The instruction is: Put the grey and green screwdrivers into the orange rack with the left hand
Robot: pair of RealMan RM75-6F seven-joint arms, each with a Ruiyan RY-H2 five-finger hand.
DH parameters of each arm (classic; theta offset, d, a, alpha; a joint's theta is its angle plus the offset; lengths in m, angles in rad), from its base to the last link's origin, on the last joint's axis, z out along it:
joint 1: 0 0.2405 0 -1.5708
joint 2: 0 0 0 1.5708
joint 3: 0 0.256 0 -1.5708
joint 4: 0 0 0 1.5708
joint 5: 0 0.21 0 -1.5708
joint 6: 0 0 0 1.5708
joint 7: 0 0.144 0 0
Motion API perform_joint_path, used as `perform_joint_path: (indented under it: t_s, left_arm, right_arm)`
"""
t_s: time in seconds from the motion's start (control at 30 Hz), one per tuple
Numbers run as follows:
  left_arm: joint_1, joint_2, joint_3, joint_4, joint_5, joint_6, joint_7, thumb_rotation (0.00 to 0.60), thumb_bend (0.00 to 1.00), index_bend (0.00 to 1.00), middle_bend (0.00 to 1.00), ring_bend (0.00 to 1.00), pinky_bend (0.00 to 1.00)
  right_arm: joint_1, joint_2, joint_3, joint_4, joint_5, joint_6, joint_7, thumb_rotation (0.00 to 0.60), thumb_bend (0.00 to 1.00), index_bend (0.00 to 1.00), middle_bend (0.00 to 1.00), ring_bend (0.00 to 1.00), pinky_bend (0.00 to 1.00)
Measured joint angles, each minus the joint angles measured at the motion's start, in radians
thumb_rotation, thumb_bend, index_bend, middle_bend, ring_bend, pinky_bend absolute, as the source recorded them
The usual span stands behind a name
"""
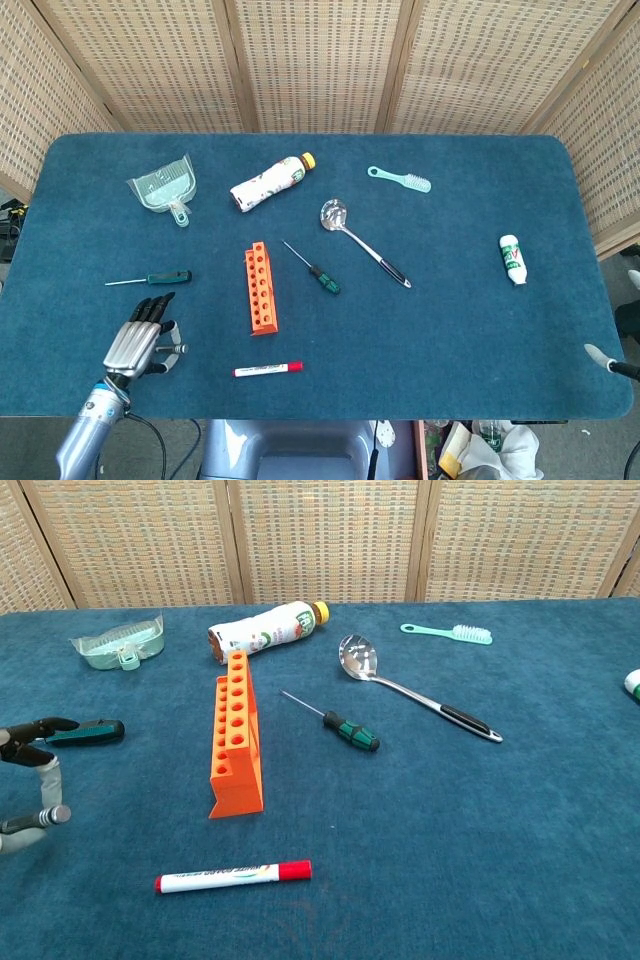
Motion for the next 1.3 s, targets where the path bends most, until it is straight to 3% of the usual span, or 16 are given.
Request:
perform_joint_path:
  t_s: [0.3,0.6,0.77,1.07,1.3]
  left_arm:
    - [-0.01,0.089,-0.069,-0.116,0.13,0.122,-0.214,0.6,0.38,0.59,0.0,0.0,0.0]
    - [-0.062,0.145,-0.174,-0.28,0.171,0.141,-0.6,0.6,0.38,0.59,0.0,0.0,0.0]
    - [-0.126,0.133,-0.224,-0.332,0.164,0.11,-0.724,0.6,0.38,0.59,0.0,0.0,0.0]
    - [-0.199,0.064,-0.235,-0.333,0.104,0.006,-0.852,0.6,0.38,0.59,0.0,0.0,0.0]
    - [-0.218,0.013,-0.23,-0.282,0.09,-0.002,-0.901,0.6,0.38,0.59,0.0,0.0,0.0]
  right_arm:
    - [0.002,-0.003,0.001,-0.005,0.003,-0.001,-0.019,0.6,0.0,0.02,0.0,0.0,0.0]
    - [0.005,-0.004,0.004,-0.005,0.013,-0.011,-0.023,0.6,0.0,0.02,0.0,0.0,0.0]
    - [0.008,-0.004,0.006,-0.001,0.019,-0.017,-0.017,0.6,0.0,0.02,0.0,0.0,0.0]
    - [0.011,-0.002,0.009,0.006,0.027,-0.03,-0.003,0.6,0.0,0.02,0.0,0.0,0.0]
    - [0.012,0.0,0.011,0.011,0.031,-0.035,0.013,0.6,0.0,0.02,0.0,0.0,0.0]
